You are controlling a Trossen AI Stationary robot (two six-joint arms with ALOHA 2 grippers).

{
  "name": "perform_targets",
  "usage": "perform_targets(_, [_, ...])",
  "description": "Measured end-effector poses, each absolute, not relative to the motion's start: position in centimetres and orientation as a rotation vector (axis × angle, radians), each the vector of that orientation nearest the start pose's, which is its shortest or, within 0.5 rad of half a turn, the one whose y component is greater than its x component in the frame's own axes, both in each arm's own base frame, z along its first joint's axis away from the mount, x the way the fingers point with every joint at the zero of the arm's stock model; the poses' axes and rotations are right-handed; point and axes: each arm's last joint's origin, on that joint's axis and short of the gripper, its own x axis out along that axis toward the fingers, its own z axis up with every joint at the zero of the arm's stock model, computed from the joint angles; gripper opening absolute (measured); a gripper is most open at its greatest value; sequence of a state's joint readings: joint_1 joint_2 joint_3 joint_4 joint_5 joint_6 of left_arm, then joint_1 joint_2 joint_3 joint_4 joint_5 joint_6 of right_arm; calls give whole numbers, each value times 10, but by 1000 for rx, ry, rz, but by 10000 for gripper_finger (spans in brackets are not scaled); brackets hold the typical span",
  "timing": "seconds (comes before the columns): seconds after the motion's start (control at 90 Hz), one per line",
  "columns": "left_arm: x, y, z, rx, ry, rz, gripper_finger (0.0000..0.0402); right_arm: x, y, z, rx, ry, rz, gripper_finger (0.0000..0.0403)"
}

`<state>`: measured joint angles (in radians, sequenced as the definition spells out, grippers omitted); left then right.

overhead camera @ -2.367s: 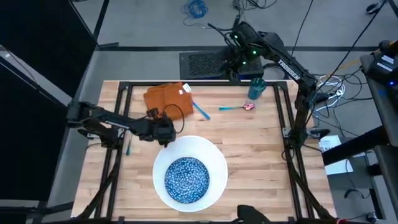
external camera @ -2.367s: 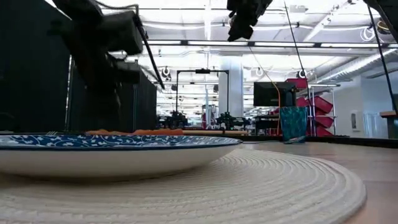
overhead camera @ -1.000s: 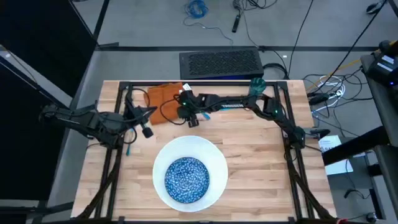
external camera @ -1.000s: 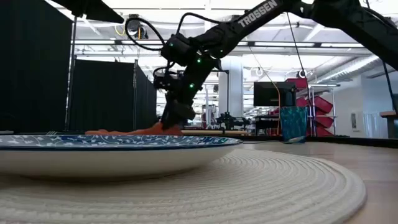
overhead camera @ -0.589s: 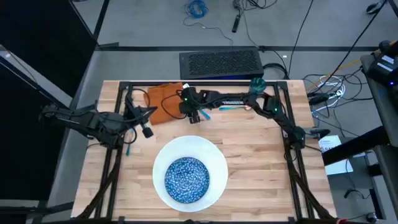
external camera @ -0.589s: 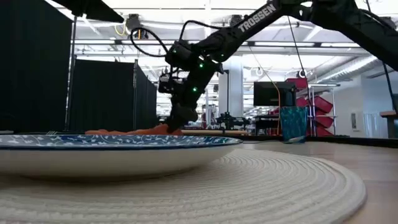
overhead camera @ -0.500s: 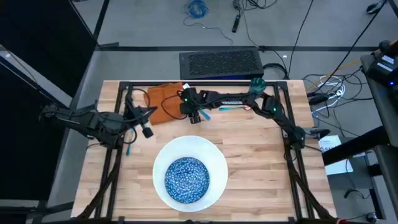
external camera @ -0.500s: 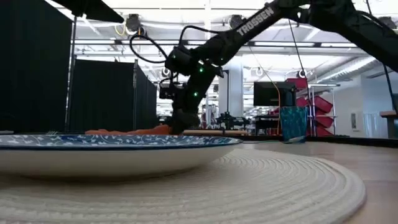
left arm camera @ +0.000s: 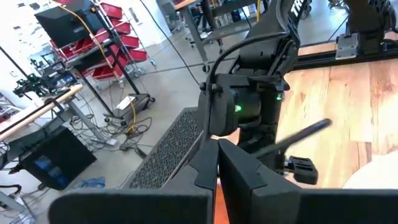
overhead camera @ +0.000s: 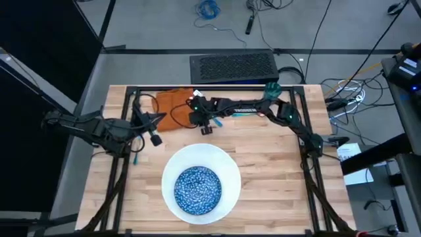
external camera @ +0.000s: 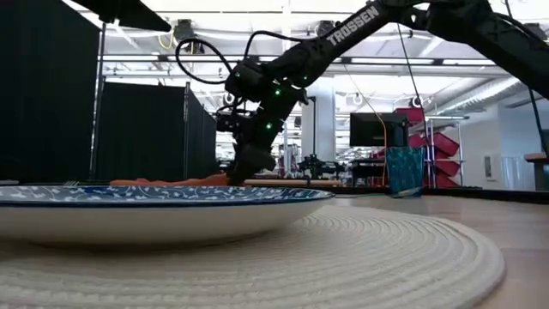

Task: Set table place
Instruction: Fold the orange table napkin

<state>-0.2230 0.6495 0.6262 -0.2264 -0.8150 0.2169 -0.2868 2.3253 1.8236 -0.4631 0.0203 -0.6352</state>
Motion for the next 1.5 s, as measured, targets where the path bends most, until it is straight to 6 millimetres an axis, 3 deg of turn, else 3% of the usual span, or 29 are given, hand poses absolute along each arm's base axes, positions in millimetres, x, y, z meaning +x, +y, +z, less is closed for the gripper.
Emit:
perform_targets(0.233, [142,-11,296,336,284,564,0,478,-128,149,-446,1050,67,1])
perform_targets(0.522, [142,-11,296,336,284,564,0,477,-73,153,-439,1139,182,0])
perform_targets(0.711, [142,-11,296,336,284,564,0,480,-46,181,-482,1077,180,0])
perform_targets(0.878, [142,-11,296,334,283,564,0,477,-51,225,-489,998,135,20])
perform_targets(1.044, [142,-11,296,334,283,564,0,470,-54,247,-475,978,121,91])
perform_targets(1.289, [142,-11,296,334,283,564,0,454,-62,236,-388,1150,119,206])
perform_targets(1.5, [142,-11,296,335,284,564,0,439,-90,198,-360,1250,111,230])
